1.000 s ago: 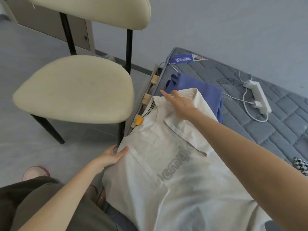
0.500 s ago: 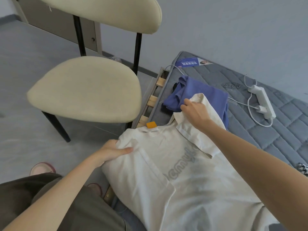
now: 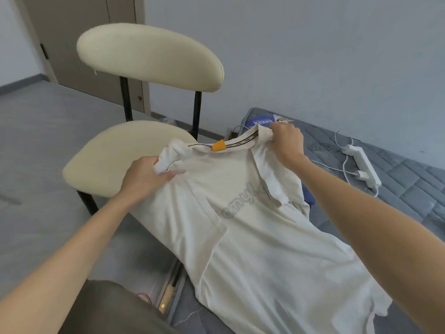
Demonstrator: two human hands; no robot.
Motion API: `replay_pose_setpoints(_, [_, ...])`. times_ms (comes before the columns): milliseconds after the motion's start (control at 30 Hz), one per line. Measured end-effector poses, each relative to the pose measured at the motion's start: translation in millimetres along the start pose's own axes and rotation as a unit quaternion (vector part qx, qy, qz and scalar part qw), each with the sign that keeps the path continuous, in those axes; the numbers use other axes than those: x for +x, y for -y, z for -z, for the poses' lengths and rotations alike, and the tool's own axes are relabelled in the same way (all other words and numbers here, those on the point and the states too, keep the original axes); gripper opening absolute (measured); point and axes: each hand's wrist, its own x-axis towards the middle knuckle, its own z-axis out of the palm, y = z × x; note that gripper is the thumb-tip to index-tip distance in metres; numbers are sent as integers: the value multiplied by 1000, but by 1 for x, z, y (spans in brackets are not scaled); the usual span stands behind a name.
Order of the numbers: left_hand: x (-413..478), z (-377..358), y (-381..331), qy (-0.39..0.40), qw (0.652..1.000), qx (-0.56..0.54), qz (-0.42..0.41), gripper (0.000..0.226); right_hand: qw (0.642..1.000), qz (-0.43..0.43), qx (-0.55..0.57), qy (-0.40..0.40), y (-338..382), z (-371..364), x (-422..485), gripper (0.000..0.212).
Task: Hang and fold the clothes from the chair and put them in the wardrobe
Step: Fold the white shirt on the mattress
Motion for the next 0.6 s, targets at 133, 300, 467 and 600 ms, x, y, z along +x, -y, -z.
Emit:
replay_pose_setpoints(133, [3,26,-17,-44,998,52,-17,30,989,-54,137,-27,14,8,14,25])
replay_pose_setpoints(300, [8,46,-43,-114,989,83,-40,15,969,-63,224,-81,19,39,18,33])
replay_pose_setpoints(467, [17,59,-91,-133,981,100,-96,21,939,-94,285,-169,2,80,21,22])
replay_pose_setpoints(600, [19,85,-141,-202,960,120,-152,20,930,-96,260,-243,-14,138,8,22])
